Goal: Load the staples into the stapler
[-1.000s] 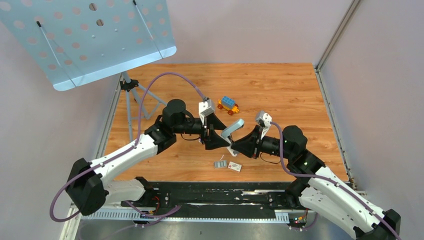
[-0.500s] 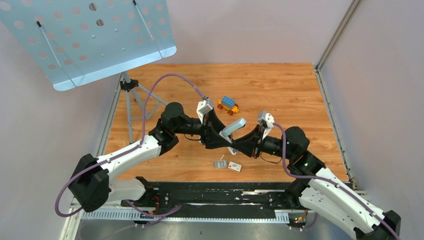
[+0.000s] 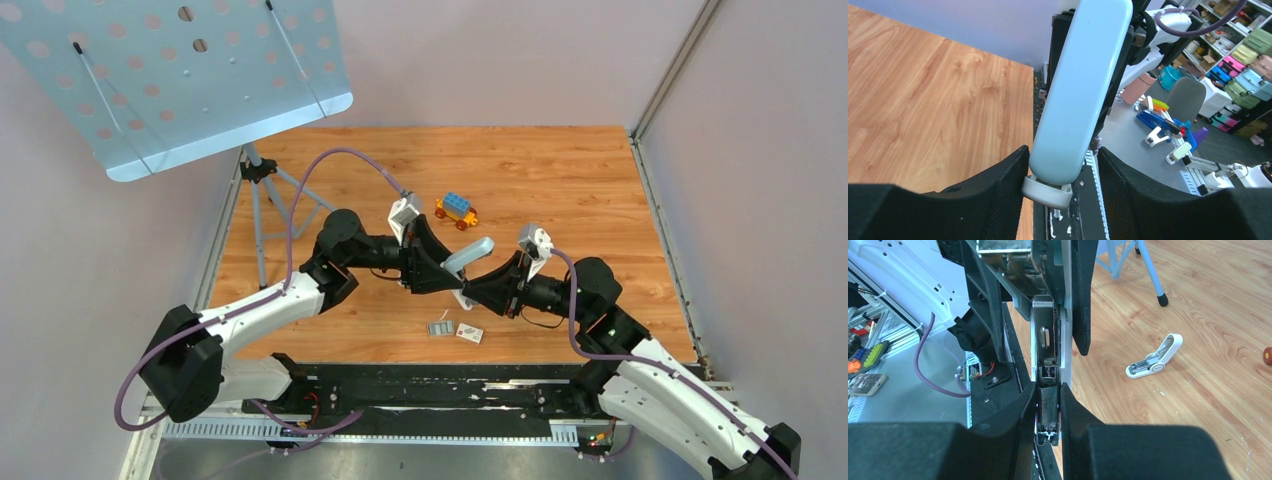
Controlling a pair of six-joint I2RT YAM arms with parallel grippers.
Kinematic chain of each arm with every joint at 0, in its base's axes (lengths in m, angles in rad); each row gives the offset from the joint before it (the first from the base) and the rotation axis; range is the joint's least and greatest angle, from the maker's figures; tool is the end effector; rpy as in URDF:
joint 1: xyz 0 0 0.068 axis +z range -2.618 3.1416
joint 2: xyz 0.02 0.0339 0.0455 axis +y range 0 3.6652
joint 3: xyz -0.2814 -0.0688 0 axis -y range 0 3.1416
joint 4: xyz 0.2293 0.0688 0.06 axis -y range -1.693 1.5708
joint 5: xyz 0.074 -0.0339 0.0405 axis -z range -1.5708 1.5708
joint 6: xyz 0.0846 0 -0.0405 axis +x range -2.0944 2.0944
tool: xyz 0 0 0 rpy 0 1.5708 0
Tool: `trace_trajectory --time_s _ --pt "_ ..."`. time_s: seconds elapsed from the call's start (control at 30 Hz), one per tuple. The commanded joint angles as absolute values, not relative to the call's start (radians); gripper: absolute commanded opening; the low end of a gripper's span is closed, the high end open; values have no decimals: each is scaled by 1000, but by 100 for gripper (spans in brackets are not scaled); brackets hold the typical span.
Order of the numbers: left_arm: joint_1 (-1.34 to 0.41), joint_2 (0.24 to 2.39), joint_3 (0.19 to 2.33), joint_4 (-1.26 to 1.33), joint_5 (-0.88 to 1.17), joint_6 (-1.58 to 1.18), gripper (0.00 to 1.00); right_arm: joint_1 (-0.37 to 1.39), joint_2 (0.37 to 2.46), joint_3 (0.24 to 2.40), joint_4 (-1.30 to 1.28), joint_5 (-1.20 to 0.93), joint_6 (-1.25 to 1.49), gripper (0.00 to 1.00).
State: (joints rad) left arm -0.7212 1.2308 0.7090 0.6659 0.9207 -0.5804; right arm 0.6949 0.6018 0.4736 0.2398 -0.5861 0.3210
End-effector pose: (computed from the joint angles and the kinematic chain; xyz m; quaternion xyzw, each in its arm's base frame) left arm 0.1649 -0.2346 0.3345 0.3763 0.5612 -0.6417 0.3629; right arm 0.0981 0.1427 0.3191 -0.3302 0.5870 0.5154 0.5299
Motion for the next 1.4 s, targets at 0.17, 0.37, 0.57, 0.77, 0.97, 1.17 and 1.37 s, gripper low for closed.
trace_trajectory --time_s 0.17,0.37,0.57,0.77,0.97,1.17,1.37 --pt "-715 1254 675 741 932 -610 70 683 575 468 277 -543 320 7" --pt "-712 1253 662 780 936 -623 65 683 578 469 280 -535 325 7" --pt "-701 1266 633 866 929 -666 57 685 583 461 302 -534 338 7" --pt "-684 1284 616 952 929 -725 35 683 586 453 301 -533 340 7" --pt "-680 1310 614 952 919 -719 17 683 599 436 282 -512 337 12" --pt "-676 1330 604 870 881 -647 8 683 592 418 196 -428 337 30" --pt "-677 1351 600 772 858 -556 7 683 536 393 141 -329 357 44"
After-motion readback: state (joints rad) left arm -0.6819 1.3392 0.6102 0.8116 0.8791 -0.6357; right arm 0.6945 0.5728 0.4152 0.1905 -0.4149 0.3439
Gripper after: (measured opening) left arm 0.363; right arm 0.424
